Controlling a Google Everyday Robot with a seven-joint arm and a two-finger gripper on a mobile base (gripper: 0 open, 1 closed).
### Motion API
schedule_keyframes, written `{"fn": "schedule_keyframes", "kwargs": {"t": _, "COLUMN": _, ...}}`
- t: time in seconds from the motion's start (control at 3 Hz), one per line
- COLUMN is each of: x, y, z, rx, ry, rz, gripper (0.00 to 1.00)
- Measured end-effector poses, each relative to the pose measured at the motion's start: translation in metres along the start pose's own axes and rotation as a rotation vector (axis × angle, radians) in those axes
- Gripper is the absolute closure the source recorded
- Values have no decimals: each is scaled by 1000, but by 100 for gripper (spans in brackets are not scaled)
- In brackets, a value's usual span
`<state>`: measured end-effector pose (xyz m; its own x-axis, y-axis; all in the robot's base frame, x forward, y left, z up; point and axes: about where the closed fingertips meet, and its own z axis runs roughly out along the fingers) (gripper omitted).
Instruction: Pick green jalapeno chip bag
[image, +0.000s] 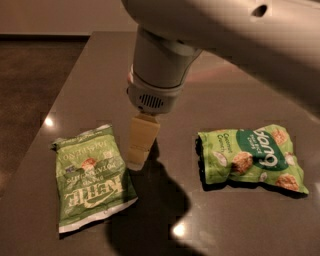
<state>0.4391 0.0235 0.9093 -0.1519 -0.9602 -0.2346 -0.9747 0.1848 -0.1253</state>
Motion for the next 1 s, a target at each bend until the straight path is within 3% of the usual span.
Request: {"fn": "schedule_keyframes", "kwargs": {"t": 1.0, "x": -32, "y": 15, "z": 58, "rx": -28, "ry": 12, "rz": 72, "gripper": 0}}
